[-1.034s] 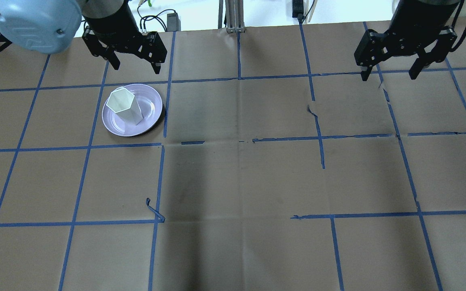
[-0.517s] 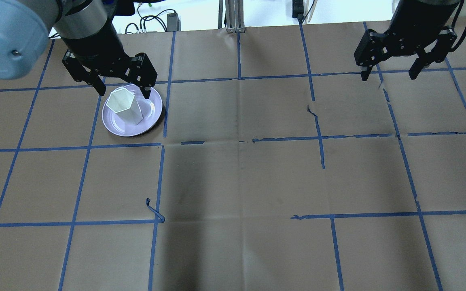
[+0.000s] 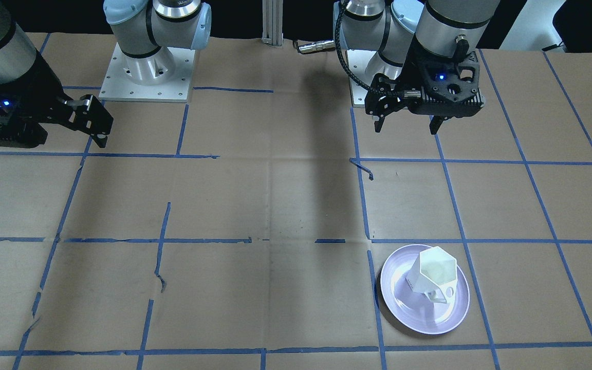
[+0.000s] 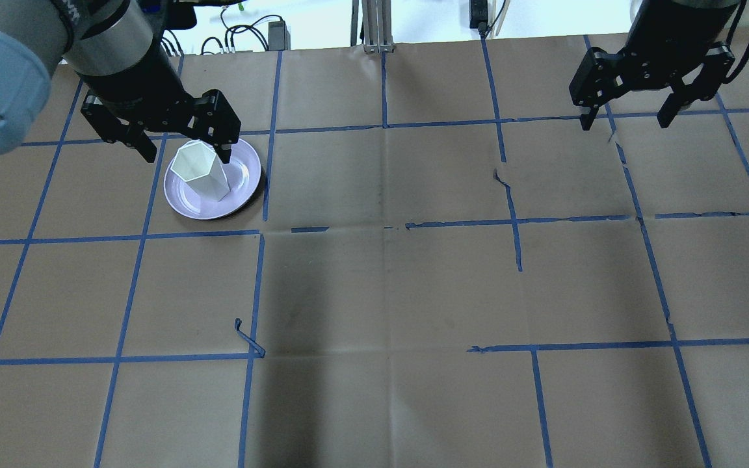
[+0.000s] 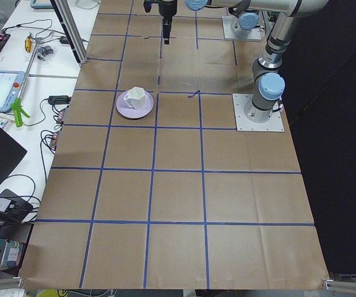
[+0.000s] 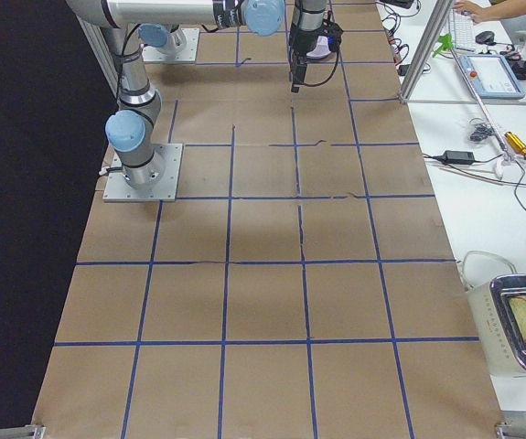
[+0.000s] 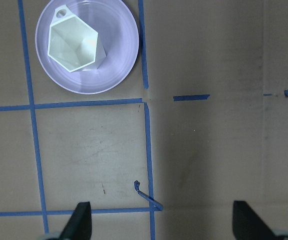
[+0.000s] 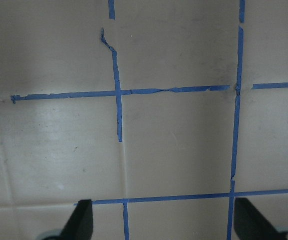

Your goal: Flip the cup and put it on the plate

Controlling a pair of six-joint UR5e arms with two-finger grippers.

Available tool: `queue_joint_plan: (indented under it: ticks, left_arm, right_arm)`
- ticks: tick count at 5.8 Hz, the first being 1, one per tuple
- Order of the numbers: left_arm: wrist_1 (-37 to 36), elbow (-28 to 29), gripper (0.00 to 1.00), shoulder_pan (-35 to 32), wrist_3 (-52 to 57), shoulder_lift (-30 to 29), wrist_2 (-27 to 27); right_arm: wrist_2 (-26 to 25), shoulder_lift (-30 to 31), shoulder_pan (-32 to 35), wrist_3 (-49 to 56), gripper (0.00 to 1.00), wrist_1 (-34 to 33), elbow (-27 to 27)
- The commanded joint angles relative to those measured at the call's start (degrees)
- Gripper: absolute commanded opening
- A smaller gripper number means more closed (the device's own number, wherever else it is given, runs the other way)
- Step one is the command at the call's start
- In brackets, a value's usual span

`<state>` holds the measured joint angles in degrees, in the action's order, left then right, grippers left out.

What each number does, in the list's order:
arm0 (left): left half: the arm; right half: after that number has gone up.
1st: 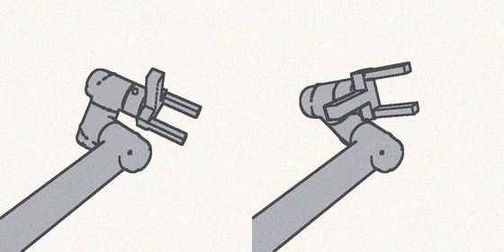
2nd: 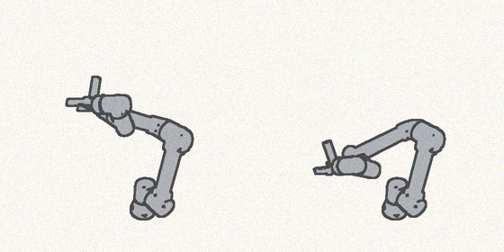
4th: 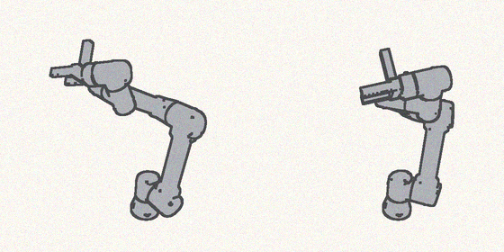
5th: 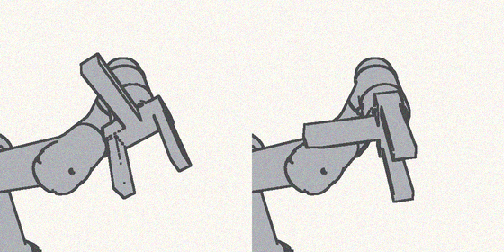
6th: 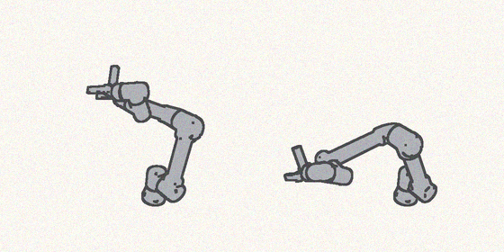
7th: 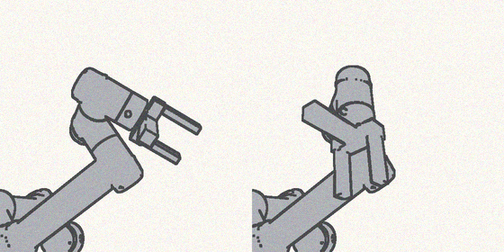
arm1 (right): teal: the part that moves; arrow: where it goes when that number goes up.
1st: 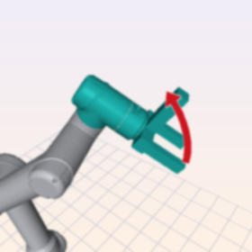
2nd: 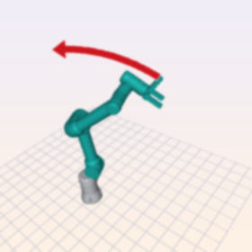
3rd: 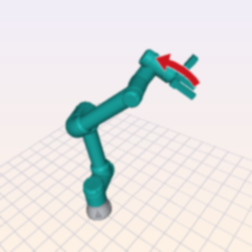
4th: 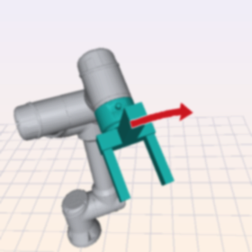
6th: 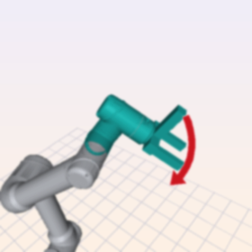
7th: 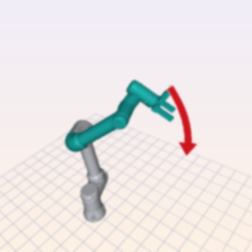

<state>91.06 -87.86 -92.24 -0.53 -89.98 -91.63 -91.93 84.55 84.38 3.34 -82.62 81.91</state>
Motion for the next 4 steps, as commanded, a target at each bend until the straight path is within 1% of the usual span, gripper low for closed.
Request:
queue_joint_plan:
  ticks: [1, 2, 4]
  left_arm:
    - [0.17, -0.03, 0.99, 1.62, -0.96, 0.33, 1.27]
    - [0.08, -0.03, 0.99, 2.5, -0.44, 0.24, 2.59]
    - [0.0, -0.03, 0.99, 2.95, 0.43, 0.15, 2.16]
  right_arm:
    - [0.0, 0.0, 0.0, 0.0, 1.0, 0.0, 0.0]
    - [0.0, 0.0, 0.0, 0.0, 1.0, 0.0, 0.0]
    - [0.0, 0.0, 0.0, 0.0, 1.0, 0.0, 0.0]
